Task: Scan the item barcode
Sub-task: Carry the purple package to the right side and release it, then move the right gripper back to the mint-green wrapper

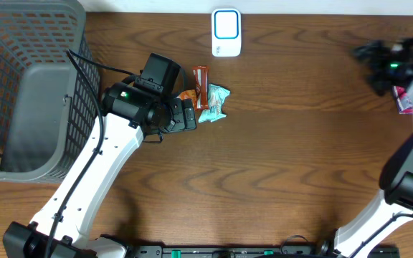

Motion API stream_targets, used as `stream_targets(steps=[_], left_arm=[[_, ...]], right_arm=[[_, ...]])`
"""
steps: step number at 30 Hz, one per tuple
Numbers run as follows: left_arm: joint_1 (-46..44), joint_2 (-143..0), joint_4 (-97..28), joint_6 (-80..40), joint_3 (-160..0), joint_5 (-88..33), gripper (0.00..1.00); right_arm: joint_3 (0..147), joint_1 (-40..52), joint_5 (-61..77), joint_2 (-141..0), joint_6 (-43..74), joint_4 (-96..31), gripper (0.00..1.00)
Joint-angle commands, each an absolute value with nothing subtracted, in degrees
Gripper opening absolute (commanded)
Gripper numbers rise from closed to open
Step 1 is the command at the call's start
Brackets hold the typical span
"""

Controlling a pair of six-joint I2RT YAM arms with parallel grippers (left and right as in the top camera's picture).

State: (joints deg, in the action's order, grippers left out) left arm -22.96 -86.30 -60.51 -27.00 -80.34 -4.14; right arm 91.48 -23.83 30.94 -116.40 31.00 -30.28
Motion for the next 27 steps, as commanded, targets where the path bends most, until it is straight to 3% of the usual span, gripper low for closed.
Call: stream_targets(steps=[1, 11, 18, 27], left_arm=[[-22.79, -86.48, -60.84, -26.65, -80.49, -3.77, 0.98], [-22.79, -86.48, -60.84, -26.65, -80.49, -3.79, 0.98], [-22.79, -86.48, -60.84, -26.65, -80.49, -3.77, 0.98], [-22.79, -86.48, -60.86, -26.65, -80.49, -3.79, 0.98]], right_arm=[[91.24, -15.99, 43.18, -115.46, 16.53, -38.83, 0.99], [87.57, 5.96, 34.59, -115.46, 12.64, -38.94, 0.99], [87.5, 18.0, 15.84, -115.46, 25.8, -35.88, 0.99], [86.5, 26.96, 9.08, -115.46, 30.26, -32.18, 0.92]])
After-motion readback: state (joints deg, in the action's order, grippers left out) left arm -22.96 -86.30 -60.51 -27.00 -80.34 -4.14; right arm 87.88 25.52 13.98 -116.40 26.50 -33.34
